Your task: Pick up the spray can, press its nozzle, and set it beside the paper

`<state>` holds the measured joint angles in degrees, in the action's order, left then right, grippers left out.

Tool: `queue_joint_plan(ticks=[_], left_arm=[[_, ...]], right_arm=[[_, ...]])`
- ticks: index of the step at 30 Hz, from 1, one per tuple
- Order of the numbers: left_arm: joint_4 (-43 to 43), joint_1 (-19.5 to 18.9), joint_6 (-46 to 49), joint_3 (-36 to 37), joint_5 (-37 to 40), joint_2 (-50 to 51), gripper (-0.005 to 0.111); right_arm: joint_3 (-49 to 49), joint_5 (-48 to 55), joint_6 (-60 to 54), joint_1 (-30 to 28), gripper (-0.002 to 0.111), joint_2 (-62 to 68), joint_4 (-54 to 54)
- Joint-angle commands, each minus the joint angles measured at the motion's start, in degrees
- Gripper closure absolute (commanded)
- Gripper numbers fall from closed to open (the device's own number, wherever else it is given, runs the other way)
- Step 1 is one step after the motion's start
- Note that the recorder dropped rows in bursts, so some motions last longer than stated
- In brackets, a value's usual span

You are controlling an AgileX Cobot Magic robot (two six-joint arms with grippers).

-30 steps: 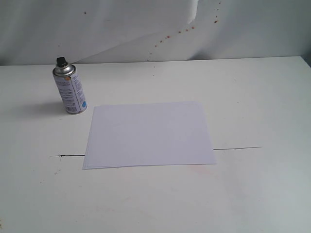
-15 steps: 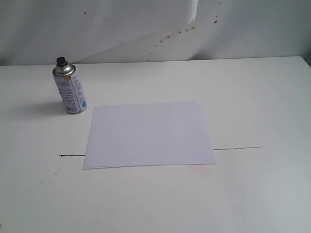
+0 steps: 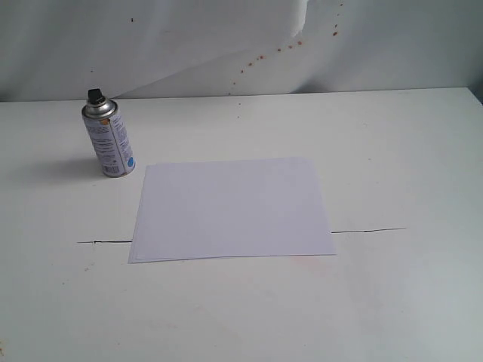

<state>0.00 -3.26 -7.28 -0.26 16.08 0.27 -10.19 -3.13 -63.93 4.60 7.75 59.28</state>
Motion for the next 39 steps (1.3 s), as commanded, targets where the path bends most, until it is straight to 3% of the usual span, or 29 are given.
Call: queue_joint_plan(ticks=[1, 3, 8, 14, 17, 25, 33, 37, 39], left_arm=[[0.0, -0.2, 0.4, 0.3, -0.8, -0.3, 0.107], [0.0, -0.2, 0.4, 0.3, -0.8, -0.3, 0.107], [0.0, -0.2, 0.4, 0.3, -0.8, -0.3, 0.107], [0.0, -0.2, 0.2, 0.3, -0.8, -0.3, 0.107], [0.0, -0.2, 0.2, 0.3, -0.8, -0.3, 0.107], [0.0, -0.2, 0.4, 0.3, -0.8, -0.3, 0.107], [0.0, -0.2, 0.4, 0.3, -0.8, -0.3, 0.107], [0.0, -0.2, 0.2, 0.3, -0.8, -0.3, 0.107], [0.0, -0.2, 0.2, 0.3, -0.8, -0.3, 0.107]], right_arm=[[0.4, 0.2, -0.1, 0.2, 0.108, -0.3, -13.7], [0.4, 1.6, 2.3, 0.2, 0.108, -0.3, -21.7], [0.4, 2.5, 20.5, 0.2, 0.108, -0.3, -31.8], [0.4, 12.2, 56.9, 0.2, 0.108, -0.3, -50.9], [0.8, 18.8, 67.9, 0.2, 0.108, -0.3, -58.2], [10.2, 7.2, 69.0, 0.2, 0.108, -3.1, -59.3], [10.2, 11.7, 65.9, 0.2, 0.108, -5.0, -60.2], [10.2, 20.7, 65.6, 0.2, 0.108, -5.0, -60.2], [10.2, 20.5, 65.6, 0.9, 0.108, -5.0, -60.2]])
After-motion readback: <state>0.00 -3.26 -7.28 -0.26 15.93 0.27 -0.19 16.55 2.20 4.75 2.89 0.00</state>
